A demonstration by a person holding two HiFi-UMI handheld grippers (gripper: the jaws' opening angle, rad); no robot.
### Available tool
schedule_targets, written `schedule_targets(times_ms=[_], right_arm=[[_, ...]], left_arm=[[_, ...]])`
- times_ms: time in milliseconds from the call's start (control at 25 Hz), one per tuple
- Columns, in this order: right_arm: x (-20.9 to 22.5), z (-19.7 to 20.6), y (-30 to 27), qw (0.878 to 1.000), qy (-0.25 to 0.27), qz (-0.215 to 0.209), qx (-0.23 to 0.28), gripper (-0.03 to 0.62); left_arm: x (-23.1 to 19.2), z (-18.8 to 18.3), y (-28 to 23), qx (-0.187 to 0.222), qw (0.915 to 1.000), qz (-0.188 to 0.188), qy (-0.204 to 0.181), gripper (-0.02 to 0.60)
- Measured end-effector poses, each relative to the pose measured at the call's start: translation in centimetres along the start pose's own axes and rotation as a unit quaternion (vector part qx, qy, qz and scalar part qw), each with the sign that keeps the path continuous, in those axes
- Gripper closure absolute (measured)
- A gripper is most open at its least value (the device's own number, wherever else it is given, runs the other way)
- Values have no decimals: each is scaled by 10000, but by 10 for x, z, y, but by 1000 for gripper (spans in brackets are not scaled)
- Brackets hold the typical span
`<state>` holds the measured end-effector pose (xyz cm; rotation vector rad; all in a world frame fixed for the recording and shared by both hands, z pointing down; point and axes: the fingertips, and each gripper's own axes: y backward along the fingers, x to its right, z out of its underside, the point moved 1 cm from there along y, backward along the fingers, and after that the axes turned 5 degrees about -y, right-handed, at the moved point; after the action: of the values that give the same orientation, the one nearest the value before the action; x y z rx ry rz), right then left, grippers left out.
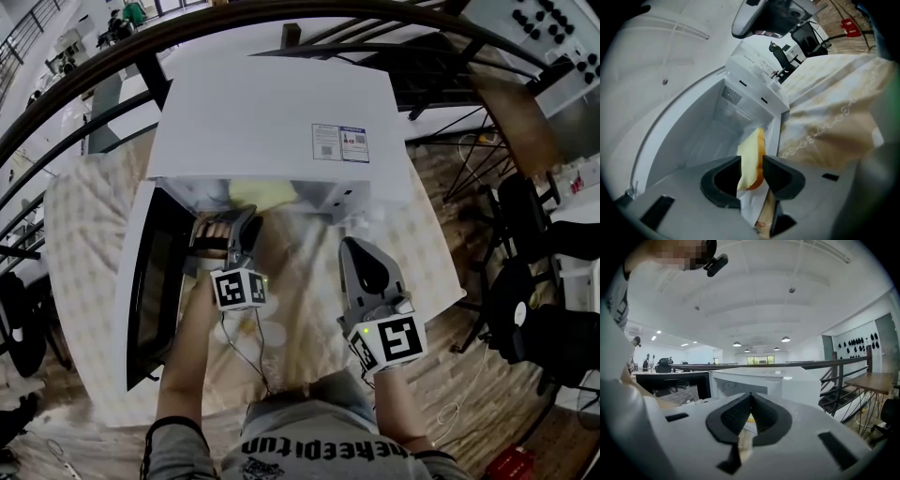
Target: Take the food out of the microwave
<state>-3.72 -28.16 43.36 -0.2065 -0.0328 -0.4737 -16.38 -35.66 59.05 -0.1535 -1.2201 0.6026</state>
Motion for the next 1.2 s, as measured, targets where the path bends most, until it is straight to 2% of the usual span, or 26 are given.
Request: schedule_targets(times_ms=[240, 440, 920, 1200], right_arm=[[3, 3, 2, 10000, -19, 53, -33, 589], [1, 4, 1, 10000, -11, 44, -38, 589], [3, 6, 4, 9999, 45, 81, -108, 589], [5, 8, 9, 9998, 42, 127, -119, 589]], left_arm=[[7, -3, -11, 15, 9985, -51, -538, 448], [11, -6, -12, 41, 9966, 13, -826, 435], [13, 10, -29, -263, 9967, 4, -768, 425], [10, 8, -25, -245, 9979, -88, -590, 469]])
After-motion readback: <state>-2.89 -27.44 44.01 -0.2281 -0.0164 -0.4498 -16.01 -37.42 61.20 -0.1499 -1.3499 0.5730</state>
